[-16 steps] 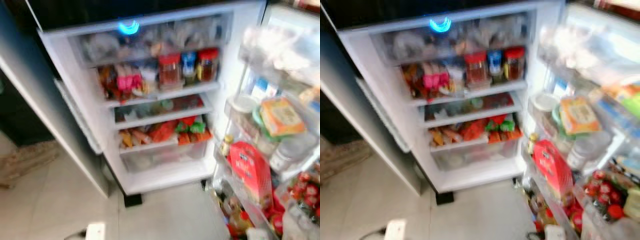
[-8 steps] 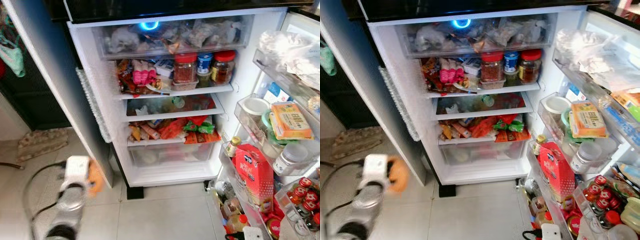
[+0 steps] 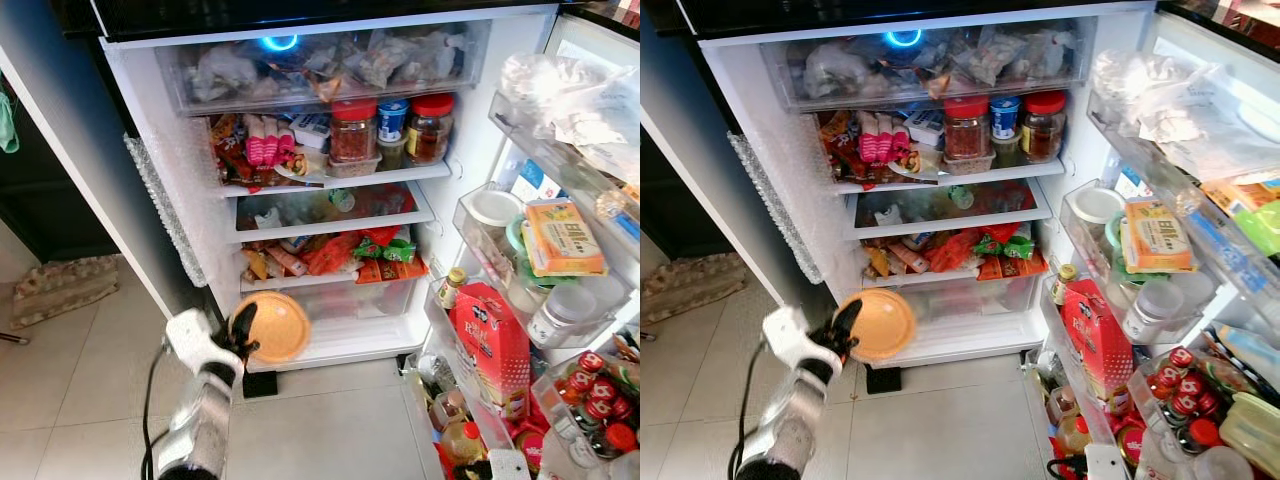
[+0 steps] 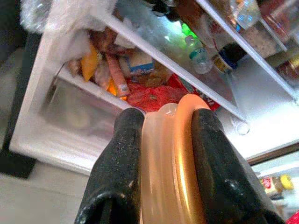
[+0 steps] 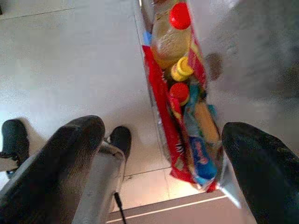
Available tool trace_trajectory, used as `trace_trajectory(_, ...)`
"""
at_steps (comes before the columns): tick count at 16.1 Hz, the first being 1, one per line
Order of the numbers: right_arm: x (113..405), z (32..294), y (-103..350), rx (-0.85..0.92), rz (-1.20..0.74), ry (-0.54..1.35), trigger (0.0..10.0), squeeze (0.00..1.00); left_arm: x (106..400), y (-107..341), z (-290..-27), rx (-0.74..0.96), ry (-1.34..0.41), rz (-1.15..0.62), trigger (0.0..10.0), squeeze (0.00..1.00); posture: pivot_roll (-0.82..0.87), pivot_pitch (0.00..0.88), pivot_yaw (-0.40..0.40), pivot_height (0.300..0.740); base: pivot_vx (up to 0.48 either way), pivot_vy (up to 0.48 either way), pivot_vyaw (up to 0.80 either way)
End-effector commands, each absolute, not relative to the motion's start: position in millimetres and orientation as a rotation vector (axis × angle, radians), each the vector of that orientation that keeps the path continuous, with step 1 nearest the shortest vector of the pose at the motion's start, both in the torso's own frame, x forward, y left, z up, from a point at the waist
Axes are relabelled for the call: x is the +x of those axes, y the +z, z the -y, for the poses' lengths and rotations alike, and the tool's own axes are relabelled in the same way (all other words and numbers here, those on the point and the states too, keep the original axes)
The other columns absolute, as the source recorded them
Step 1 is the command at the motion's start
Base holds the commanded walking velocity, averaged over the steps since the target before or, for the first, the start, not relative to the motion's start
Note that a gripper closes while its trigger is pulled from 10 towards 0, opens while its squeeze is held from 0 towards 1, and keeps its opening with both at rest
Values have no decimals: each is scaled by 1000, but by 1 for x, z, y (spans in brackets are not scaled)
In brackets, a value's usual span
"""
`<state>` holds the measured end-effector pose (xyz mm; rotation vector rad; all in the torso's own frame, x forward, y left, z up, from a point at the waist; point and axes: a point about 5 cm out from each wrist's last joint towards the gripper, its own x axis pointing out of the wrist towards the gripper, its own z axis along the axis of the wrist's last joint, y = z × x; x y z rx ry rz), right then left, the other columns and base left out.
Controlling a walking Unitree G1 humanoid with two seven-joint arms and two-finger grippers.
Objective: Restocking fridge
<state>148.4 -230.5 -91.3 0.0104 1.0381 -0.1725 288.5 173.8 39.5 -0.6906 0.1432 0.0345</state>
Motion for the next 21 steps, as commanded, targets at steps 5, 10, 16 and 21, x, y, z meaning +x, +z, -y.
trace_trajectory(5, 149, 233, -90, -79, -1050, -119, 10000, 0, 292, 51, -184, -734, 14, -100, 10000, 0, 36, 3, 27, 740, 0, 0, 0)
trace_trajectory(10, 145, 229, -92, -159, -1057, -64, 10000, 0, 296, 64, -172, -796, -59, -93, 10000, 0, 36, 20, 29, 740, 0, 0, 0)
trace_trajectory(16, 137, 222, -97, -191, -1068, -26, 10000, 0, 300, 69, -163, -820, -87, -102, 10000, 0, 42, 35, 27, 740, 0, 0, 260)
trace_trajectory(21, 135, 220, -97, -202, -1065, -8, 10000, 0, 301, 68, -165, -819, -81, -107, 10000, 0, 41, 30, 24, 740, 264, 0, 744)
